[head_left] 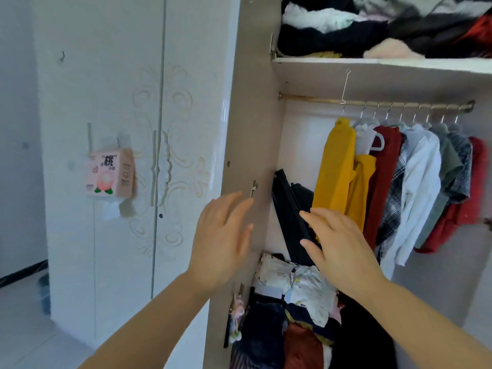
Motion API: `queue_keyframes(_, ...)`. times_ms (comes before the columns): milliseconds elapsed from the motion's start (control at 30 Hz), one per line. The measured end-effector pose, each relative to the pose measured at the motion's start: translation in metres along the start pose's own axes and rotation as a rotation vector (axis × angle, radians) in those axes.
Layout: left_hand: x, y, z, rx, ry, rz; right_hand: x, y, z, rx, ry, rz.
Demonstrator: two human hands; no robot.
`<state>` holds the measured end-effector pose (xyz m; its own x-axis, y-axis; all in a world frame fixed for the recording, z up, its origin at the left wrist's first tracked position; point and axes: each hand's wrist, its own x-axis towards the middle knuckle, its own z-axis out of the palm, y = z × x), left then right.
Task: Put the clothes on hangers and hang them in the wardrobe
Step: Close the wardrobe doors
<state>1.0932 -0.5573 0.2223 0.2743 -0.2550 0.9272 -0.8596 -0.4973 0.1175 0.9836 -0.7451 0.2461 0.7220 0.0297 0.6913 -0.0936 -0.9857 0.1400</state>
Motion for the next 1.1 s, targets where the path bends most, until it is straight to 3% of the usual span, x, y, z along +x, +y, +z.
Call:
queue_keyframes(133, 0.021, -0.018, -0.017, -0.003, 0.098, -0.142, 0.025, -0.024, -0.034, 0.024, 0.11, -0.061)
queue_keyframes(267, 0.047, -0.048, -0.006, -0.148, -0.021, -0.353, 0.051, -0.045, -0.054, 0.034, 0.126, -0.091)
queue_keyframes(500, 0.082, -0.092, 0.029, -0.512, -0.186, -0.363, 0.108, -0.069, -0.051, -0.026, 0.198, -0.084)
queue_keyframes(733, 0.083, -0.117, 0.039, -0.773, -0.203, -0.159, 0.187, -0.096, -0.041, -0.1, 0.317, -0.065)
queue_keyframes(867, 0.086, -0.107, 0.06, -0.785, -0.281, -0.031, 0.211, -0.095, -0.038, -0.277, 0.381, -0.169)
queue_keyframes(967, 0.092, -0.09, 0.084, -0.775, -0.304, 0.084, 0.216, -0.074, -0.032, -0.415, 0.285, -0.193)
queue_keyframes(1100, 0.101, -0.061, 0.119, -0.715, -0.303, 0.243, 0.203, -0.024, -0.028, -0.599, 0.032, -0.046)
